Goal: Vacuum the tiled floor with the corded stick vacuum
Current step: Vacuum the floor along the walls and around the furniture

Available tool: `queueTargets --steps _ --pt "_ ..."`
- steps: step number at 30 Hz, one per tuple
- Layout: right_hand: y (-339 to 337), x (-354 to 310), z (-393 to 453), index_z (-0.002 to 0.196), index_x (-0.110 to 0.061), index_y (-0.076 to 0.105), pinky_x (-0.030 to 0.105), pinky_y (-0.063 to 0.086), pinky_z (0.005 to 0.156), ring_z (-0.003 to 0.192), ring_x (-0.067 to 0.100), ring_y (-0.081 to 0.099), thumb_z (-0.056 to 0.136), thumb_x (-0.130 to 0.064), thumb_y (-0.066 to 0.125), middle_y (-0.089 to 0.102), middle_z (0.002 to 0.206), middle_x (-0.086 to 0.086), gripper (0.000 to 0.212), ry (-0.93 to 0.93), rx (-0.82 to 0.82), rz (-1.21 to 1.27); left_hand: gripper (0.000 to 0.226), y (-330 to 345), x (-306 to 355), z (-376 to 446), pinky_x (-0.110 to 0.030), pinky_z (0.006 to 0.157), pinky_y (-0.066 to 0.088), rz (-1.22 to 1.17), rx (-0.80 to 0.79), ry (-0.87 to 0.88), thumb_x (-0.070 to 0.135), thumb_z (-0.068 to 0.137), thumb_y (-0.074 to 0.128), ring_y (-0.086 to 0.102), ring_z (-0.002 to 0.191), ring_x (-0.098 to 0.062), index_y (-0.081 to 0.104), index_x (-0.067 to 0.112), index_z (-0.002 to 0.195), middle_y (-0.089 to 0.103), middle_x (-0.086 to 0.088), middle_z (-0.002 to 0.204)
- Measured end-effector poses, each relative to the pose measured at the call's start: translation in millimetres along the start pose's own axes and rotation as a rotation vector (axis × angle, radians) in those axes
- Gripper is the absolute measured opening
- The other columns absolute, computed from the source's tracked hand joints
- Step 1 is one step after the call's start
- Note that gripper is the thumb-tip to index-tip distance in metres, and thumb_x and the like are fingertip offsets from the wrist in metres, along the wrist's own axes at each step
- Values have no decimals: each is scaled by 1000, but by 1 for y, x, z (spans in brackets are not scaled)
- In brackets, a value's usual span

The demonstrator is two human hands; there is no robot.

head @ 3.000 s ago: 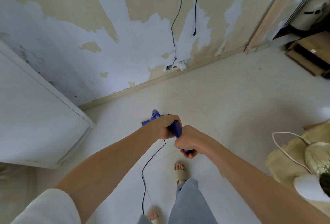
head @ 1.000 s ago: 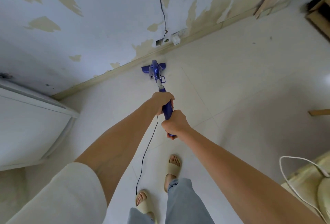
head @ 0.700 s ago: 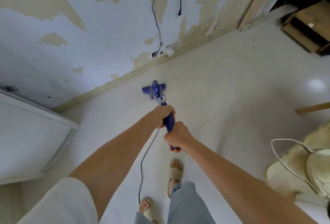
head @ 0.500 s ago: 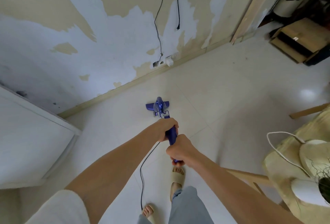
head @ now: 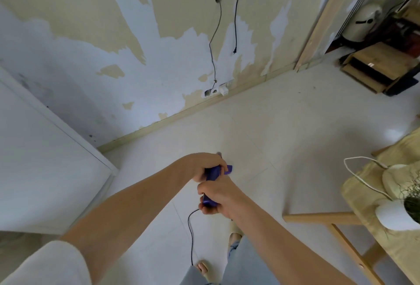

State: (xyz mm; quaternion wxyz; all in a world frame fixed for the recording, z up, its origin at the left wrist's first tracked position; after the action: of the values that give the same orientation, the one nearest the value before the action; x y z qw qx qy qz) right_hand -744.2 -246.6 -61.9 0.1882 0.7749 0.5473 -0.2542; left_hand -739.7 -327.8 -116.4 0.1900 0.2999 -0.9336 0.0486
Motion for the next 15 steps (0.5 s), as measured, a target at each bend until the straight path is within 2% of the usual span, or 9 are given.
queueTargets --steps 5,7,10,12,15 --pt "-4 -7 13 96 -11 47 20 48 39 58 19 52 83 12 48 49 70 10 27 4 20 82 18 -7 8 5 -18 41 46 -54 39 -1 13 89 57 50 52 -16 50 9 74 53 -4 63" --pt "-12 -12 19 87 -7 47 19 47 38 56 19 51 84 13 49 48 70 10 20 24 30 64 18 -7 18 12 -17 38 45 -88 66 24 12 88 59 51 50 -15 50 8 73 54 -5 58" --pt "-32 -21 39 78 -4 48 17 45 36 56 18 51 85 12 50 48 68 11 18 37 64 37 14 -5 38 30 -18 36 45 -148 78 35 11 88 62 52 54 -15 52 7 79 56 -6 65" --pt "-45 -28 54 78 -4 48 17 46 37 56 18 50 84 12 50 48 67 11 17 37 82 29 10 -4 54 41 -17 35 45 -212 79 45 8 88 62 52 55 -14 52 6 87 55 -7 68" --pt "-70 -41 80 85 -2 50 18 45 37 54 18 50 83 10 50 49 68 11 13 49 109 -8 9 -2 83 61 -17 39 46 -253 64 54 5 89 61 51 55 -13 52 6 86 55 -6 68"
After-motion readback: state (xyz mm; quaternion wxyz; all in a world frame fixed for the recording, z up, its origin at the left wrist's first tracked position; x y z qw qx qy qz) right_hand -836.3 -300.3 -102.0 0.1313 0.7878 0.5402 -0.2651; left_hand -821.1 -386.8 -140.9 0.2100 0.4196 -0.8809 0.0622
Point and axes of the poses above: each hand's wrist, its own z-axis towards the middle knuckle, its own y-axis out of the palm, x = y × z, the point moved 7 cm from there along z, towards the middle knuckle
